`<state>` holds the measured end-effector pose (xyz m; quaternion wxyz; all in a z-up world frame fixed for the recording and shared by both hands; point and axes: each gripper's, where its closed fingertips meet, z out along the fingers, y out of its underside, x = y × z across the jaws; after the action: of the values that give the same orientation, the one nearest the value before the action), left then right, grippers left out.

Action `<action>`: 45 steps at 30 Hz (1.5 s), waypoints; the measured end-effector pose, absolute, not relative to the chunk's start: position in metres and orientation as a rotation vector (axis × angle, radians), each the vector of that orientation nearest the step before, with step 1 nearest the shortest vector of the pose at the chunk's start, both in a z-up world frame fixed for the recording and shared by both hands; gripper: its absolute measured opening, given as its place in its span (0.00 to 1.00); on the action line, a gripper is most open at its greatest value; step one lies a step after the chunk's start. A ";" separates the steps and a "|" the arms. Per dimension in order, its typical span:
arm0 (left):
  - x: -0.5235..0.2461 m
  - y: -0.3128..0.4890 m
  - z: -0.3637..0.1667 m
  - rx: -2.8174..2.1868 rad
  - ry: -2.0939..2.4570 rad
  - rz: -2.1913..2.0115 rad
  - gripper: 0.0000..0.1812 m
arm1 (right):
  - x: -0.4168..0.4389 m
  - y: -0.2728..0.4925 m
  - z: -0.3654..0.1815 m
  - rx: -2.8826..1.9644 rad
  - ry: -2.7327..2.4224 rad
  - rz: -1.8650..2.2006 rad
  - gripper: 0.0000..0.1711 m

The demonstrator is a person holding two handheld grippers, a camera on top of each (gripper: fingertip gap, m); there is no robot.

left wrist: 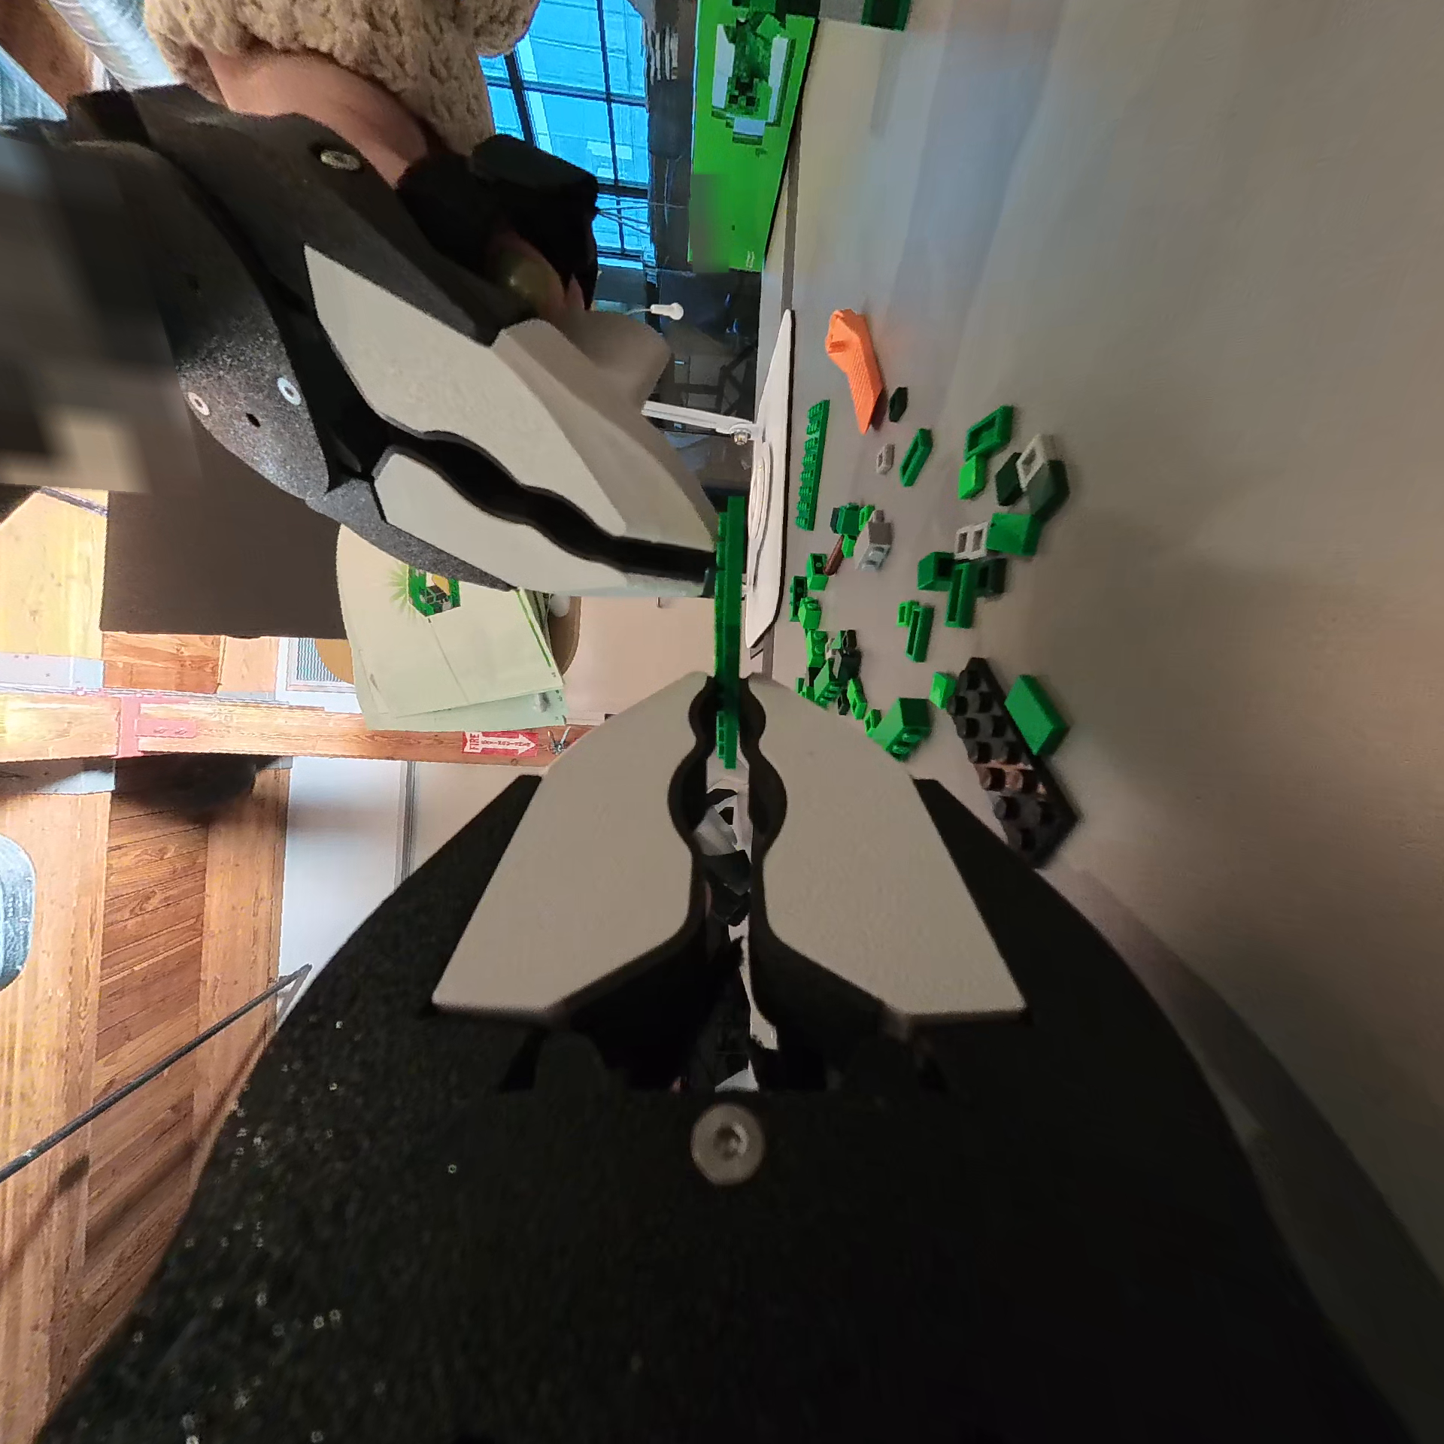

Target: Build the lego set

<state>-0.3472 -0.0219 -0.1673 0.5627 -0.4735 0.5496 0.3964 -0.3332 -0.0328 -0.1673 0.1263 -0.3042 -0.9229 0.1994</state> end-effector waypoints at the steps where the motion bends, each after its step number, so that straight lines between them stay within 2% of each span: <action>1: -0.347 -0.022 -0.167 -1.115 1.293 0.933 0.02 | -0.333 -0.033 -0.167 -0.885 -2.685 0.580 0.04; 9: -0.349 -0.023 -0.168 -1.115 1.288 0.931 0.02 | -0.330 -0.027 -0.157 -0.881 -2.585 0.537 0.16; 12: -0.348 -0.024 -0.164 -1.119 1.275 0.923 0.02 | -0.319 -0.030 -0.157 -0.922 -2.475 0.474 0.29; 13: -0.348 -0.024 -0.164 -1.125 1.271 0.916 0.02 | -0.319 -0.029 -0.158 -0.876 -2.405 0.409 0.30; 17: -0.347 -0.025 -0.161 -1.137 1.240 0.875 0.02 | -0.326 -0.028 -0.156 -0.464 -2.048 0.132 0.26; 19: -0.344 -0.027 -0.159 -1.136 1.226 0.832 0.02 | -0.327 -0.031 -0.153 -0.364 -1.901 0.103 0.25; 21: -0.339 -0.031 -0.157 -1.131 1.224 0.774 0.02 | -0.326 -0.033 -0.145 -0.270 -1.772 0.086 0.18; 24: -0.336 -0.034 -0.154 -1.127 1.214 0.723 0.02 | -0.325 -0.037 -0.140 -0.210 -1.682 0.073 0.15; 45: -0.332 -0.032 -0.156 -1.125 1.247 0.739 0.02 | -0.329 -0.047 -0.159 -0.097 -1.735 -0.029 0.04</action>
<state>-0.3323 -0.0318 -0.1563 0.6080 -0.4868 0.5395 0.3199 -0.3294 -0.0468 -0.1586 0.6455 -0.0425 -0.7625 -0.0127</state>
